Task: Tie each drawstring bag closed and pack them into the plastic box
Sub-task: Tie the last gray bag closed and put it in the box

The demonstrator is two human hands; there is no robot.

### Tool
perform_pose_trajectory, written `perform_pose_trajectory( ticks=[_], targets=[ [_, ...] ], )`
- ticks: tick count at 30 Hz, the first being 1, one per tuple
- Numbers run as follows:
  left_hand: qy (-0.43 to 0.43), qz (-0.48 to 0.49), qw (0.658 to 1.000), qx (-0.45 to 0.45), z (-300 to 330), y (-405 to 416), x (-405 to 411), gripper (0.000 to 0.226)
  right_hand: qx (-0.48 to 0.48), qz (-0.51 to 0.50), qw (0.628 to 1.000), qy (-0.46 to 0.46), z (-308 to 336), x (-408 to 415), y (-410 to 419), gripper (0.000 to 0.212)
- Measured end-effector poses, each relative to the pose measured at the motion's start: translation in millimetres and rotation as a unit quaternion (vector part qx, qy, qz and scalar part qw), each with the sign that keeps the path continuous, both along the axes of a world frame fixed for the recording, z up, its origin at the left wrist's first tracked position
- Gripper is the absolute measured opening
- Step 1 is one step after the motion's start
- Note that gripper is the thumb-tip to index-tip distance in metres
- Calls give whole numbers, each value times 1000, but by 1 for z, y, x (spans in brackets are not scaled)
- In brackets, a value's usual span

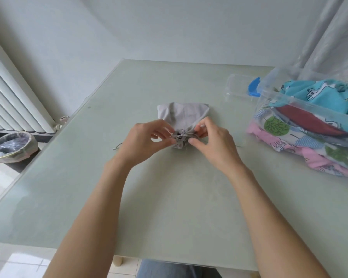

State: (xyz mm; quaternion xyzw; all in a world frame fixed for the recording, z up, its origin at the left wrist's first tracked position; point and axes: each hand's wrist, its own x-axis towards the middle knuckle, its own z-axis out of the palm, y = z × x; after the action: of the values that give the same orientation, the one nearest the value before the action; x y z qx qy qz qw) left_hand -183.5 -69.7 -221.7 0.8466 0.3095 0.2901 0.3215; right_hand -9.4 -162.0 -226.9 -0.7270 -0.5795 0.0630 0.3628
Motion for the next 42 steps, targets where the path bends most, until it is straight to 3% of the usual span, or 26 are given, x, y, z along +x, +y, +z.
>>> perform_pose_trajectory(
  ticks=[4, 8, 13, 17, 19, 21, 24, 28, 31, 36, 38, 40, 42],
  targets=[
    [-26, 38, 999, -6, 0, -2, 4, 4, -37, 19, 996, 85, 3, 2, -1, 3],
    [-14, 63, 998, 0, 0, -1, 2, 3, -45, -7, 999, 7, 20, 16, -14, 24],
    [-14, 20, 1000, -6, -4, -7, 12, 2, 68, 108, 971, 205, 33, 1, -14, 25],
    [2, -25, 1000, -2, -5, -12, 16, 8, 59, 161, 935, 309, 28, -7, -6, 19],
    [23, -15, 1000, 0, -1, -12, 12, 4, 44, 145, 947, 282, 20, -3, -5, 20],
    [24, -20, 999, -44, 7, -10, 5, 14, 25, 102, 976, 191, 11, 3, -3, 19],
    [-93, -69, 976, -183, 23, -16, -3, 20, -15, 81, 989, 126, 5, 9, -1, 25],
    [-193, -135, 944, -232, 26, -21, 0, 10, -30, 101, 986, 130, 8, 9, -3, 31],
    [-193, -129, 945, -231, 21, -22, 4, 14, -37, 103, 984, 142, 7, 9, -2, 15],
    [-163, -166, 948, -216, 18, -25, 7, 35, -32, 104, 982, 154, 4, 11, -2, 12],
    [-129, -163, 964, -164, 14, -23, 10, 40, -30, 98, 982, 158, 4, 11, 0, 5],
    [-94, -132, 983, -84, 7, -19, 13, 40, -16, 81, 984, 159, 3, 9, 1, 19],
    [-88, -107, 990, -35, 3, -15, 15, 43, 3, 67, 983, 169, 2, 6, 2, 20]
  ],
)
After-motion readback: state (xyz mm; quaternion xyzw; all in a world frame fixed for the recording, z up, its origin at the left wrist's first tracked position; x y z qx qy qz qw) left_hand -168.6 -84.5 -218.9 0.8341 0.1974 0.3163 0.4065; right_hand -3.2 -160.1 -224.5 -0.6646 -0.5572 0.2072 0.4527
